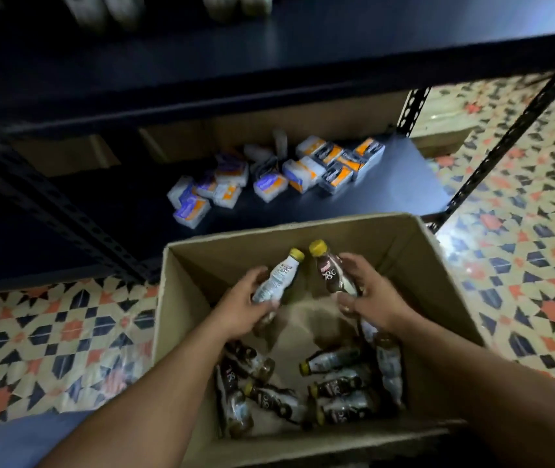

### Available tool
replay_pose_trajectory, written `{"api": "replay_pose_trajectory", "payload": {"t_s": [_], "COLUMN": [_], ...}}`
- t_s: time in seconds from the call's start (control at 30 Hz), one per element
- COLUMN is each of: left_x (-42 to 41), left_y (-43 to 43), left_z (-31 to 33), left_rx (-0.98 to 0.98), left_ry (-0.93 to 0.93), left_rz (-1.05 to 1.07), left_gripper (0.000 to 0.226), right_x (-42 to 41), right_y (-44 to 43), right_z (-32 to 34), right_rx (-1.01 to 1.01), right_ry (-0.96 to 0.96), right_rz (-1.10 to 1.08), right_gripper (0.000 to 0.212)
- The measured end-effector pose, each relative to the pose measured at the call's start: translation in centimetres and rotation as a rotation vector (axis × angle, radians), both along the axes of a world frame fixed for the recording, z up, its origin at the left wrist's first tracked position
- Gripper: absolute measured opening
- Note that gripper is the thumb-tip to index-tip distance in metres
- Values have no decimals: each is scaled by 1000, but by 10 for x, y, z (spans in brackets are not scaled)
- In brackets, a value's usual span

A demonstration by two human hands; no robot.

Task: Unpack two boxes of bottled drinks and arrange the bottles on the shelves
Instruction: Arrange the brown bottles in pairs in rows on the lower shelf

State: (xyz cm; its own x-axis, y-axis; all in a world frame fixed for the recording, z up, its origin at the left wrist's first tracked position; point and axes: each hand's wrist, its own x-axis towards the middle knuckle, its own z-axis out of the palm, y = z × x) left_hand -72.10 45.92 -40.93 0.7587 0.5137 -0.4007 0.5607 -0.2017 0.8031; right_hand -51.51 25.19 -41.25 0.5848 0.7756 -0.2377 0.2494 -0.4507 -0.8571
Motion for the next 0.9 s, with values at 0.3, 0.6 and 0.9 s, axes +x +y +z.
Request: {"api": "replay_pose_trajectory", "payload": {"t_s": [0.3, 0.6, 0.9], "left_x": [-18, 6, 71], "left_y": [-36, -17, 40], "left_z": [135, 254, 323], "left_rx": [154, 347, 404], "left_ry": [-368, -598, -641], "left_rz": [118, 173, 183], "left_gripper": [71, 69, 64], "right_x": [-40, -25, 37], "right_y": [-14, 18, 85], "right_z": [128, 241, 332], "right_rx": [410, 553, 544], "right_ry": [-22, -156, -322], "right_rz": [-92, -108, -161], "right_gripper": [84, 81, 80]}}
